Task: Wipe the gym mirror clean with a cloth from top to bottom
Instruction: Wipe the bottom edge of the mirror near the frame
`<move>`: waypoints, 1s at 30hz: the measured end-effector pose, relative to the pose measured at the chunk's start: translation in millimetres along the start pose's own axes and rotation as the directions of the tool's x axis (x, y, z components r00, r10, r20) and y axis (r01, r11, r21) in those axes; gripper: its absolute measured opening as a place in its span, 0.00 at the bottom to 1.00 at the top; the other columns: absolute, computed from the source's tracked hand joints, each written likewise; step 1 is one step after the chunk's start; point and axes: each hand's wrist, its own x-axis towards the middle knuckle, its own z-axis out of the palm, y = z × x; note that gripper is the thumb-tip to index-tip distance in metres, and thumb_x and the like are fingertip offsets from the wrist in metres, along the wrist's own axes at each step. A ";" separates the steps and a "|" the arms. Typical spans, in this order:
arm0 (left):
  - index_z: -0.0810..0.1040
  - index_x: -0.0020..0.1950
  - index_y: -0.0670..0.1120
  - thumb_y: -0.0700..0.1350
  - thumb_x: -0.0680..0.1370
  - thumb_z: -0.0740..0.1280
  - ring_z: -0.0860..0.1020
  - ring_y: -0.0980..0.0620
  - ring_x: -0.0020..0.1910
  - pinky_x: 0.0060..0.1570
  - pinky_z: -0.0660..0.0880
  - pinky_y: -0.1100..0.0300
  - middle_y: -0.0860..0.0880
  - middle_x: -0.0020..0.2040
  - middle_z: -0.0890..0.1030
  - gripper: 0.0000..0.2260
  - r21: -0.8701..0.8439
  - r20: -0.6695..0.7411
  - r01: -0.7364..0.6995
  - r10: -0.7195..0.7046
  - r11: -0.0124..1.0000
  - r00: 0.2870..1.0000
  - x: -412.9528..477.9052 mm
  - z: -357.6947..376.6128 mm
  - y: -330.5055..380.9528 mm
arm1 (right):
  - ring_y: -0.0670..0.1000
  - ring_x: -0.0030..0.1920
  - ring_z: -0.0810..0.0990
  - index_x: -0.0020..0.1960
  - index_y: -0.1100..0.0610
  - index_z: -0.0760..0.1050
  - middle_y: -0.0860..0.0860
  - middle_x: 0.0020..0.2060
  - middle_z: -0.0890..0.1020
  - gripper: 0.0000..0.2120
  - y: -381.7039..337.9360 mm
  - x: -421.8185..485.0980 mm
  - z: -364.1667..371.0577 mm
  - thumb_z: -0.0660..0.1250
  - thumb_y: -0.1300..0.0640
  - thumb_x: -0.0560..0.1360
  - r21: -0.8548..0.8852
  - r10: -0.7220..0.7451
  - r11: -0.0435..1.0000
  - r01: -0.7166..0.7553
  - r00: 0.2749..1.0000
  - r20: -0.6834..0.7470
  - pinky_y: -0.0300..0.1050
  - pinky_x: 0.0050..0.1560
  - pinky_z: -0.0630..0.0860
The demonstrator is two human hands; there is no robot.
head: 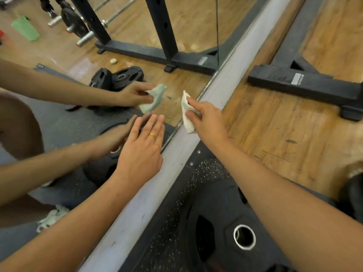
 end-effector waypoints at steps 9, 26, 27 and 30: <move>0.47 0.84 0.41 0.53 0.82 0.57 0.42 0.45 0.83 0.78 0.43 0.35 0.43 0.84 0.43 0.35 -0.253 0.243 0.002 0.061 0.968 0.968 -40.3 -71.6 0.3 | 0.54 0.50 0.77 0.75 0.50 0.74 0.54 0.50 0.79 0.21 -54.2 -72.5 -65.3 0.67 0.58 0.82 -0.131 0.114 0.986 -0.101 0.989 0.090 0.39 0.47 0.65; 0.70 0.78 0.55 0.51 0.84 0.64 0.69 0.70 0.71 0.75 0.66 0.62 0.64 0.73 0.72 0.21 -0.882 0.423 0.415 0.013 -0.222 0.906 -112.8 -359.4 -36.2 | 0.55 0.50 0.84 0.68 0.43 0.78 0.43 0.53 0.85 0.17 -263.0 -188.9 -288.7 0.71 0.54 0.81 0.324 0.516 0.783 -0.531 0.845 0.139 0.59 0.54 0.80; 0.71 0.77 0.56 0.50 0.84 0.65 0.70 0.67 0.71 0.75 0.68 0.57 0.63 0.73 0.74 0.20 -0.859 0.430 0.420 0.031 -0.292 0.902 -116.8 -372.9 -35.8 | 0.54 0.50 0.84 0.66 0.42 0.78 0.42 0.53 0.85 0.16 -272.7 -193.6 -297.7 0.71 0.54 0.81 0.330 0.512 0.781 -0.530 0.846 0.147 0.60 0.54 0.81; 0.71 0.77 0.56 0.45 0.82 0.71 0.74 0.61 0.71 0.71 0.73 0.50 0.61 0.71 0.76 0.24 -0.819 0.406 0.422 0.128 -0.389 0.905 -123.8 -402.0 -37.5 | 0.48 0.48 0.85 0.57 0.38 0.77 0.43 0.50 0.86 0.13 -294.0 -199.9 -314.2 0.73 0.55 0.80 0.341 0.507 0.785 -0.518 0.853 0.129 0.53 0.51 0.81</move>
